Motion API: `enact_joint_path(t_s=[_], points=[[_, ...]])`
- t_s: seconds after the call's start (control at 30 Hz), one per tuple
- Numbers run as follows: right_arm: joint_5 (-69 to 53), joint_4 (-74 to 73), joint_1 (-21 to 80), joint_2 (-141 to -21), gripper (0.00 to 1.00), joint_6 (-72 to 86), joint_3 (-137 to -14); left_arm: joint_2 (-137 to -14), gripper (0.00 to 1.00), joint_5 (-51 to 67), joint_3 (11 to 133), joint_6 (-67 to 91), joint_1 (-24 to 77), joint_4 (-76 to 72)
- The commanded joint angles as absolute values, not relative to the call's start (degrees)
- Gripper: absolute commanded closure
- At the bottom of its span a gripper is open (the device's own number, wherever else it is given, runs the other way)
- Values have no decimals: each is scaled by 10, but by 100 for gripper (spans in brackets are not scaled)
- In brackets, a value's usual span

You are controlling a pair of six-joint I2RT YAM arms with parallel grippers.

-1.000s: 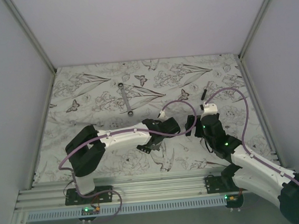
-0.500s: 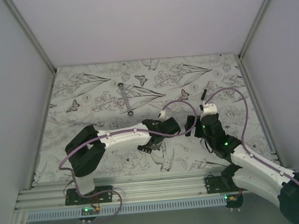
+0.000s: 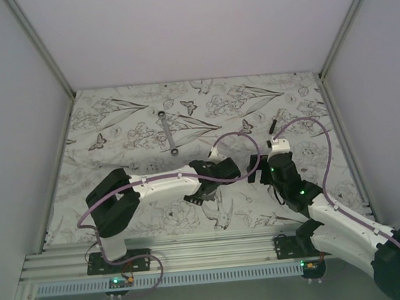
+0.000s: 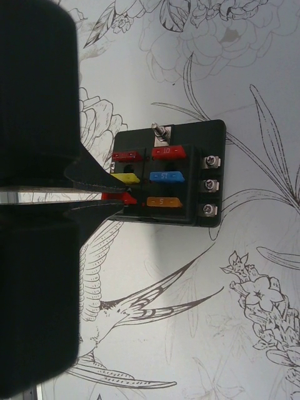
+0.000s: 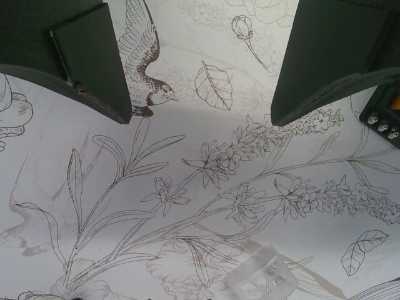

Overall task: Snap on the fuse box
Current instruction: Install the fuse at the fuse box base.

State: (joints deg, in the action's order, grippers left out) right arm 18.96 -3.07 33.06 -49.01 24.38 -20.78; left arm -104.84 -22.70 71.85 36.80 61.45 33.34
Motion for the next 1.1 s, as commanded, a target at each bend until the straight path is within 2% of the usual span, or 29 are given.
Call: enact_joint_path(t_s=[0.0, 0.53, 0.87, 1.07], points=[[190, -23, 325, -493, 0, 243, -214, -1071, 100, -217, 694, 403, 611, 360], [190, -23, 324, -490, 0, 241, -213, -1082, 100, -165, 691, 313, 614, 362], [190, -24, 324, -487, 0, 241, -213, -1097, 100, -172, 688, 377, 616, 364], [190, -25, 324, -484, 0, 242, -212, -1067, 100, -174, 669, 403, 616, 367]])
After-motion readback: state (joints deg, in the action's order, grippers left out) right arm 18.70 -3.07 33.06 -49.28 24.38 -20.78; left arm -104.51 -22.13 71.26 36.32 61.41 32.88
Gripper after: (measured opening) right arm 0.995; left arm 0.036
